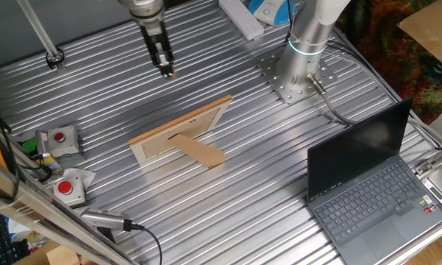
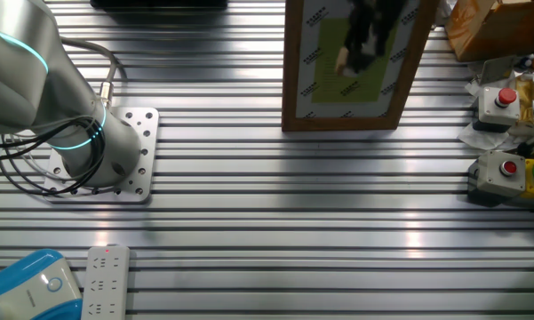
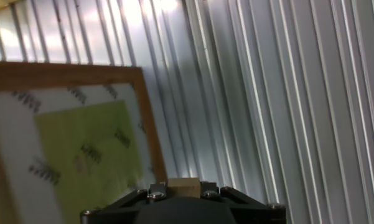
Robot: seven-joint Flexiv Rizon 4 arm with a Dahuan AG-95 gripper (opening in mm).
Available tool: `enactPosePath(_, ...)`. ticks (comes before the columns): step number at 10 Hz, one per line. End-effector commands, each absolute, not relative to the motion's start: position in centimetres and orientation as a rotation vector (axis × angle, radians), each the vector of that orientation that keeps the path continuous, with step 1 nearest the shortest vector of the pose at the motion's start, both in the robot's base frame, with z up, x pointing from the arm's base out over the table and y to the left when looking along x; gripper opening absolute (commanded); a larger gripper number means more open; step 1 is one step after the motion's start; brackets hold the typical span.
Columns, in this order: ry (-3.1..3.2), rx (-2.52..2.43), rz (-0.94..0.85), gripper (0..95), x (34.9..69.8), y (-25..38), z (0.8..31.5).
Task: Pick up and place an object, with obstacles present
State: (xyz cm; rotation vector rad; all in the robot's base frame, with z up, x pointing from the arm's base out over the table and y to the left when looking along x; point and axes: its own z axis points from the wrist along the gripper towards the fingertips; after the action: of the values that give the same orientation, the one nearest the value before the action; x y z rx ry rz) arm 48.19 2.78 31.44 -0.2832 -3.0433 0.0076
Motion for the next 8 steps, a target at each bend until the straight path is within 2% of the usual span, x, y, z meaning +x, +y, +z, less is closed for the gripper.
enactPosePath(1,-3.038,-0.294,0.012,0.0,47.6,3.6,32.0)
enactPosePath(8,-3.034,-0.307,0.007,0.0,45.8,5.6,33.6)
